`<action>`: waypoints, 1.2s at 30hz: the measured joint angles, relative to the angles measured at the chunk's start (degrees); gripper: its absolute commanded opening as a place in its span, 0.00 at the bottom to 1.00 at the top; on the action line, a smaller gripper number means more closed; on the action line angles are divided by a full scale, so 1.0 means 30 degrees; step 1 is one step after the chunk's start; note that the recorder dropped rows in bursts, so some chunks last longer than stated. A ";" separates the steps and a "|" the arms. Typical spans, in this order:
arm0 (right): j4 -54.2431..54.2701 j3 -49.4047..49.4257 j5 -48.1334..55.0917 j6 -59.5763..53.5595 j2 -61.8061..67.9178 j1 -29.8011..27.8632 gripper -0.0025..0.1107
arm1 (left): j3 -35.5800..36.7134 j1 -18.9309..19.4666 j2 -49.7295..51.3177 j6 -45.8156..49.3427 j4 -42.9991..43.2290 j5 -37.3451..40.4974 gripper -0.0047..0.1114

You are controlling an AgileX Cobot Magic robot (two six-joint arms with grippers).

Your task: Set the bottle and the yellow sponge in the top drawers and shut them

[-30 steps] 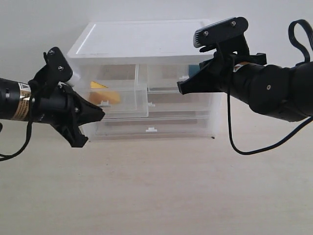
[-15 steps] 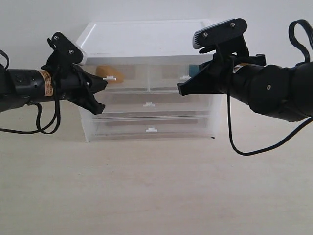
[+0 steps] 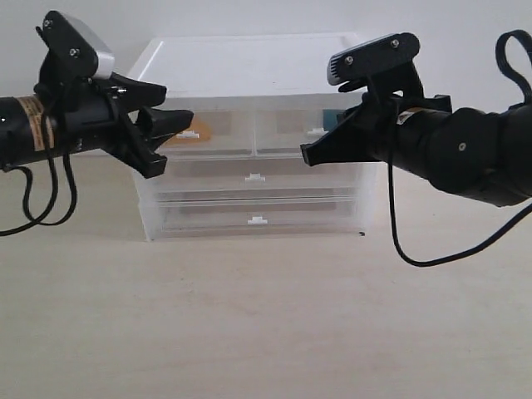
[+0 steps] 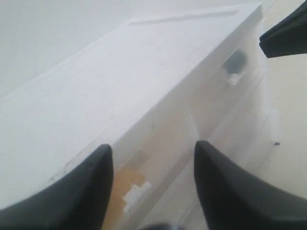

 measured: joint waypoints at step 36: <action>-0.0994 0.9905 0.6734 0.5260 -2.5916 0.0000 0.02 | 1.0837 0.0000 -2.9711 -0.4075 -0.5417 0.8755 0.07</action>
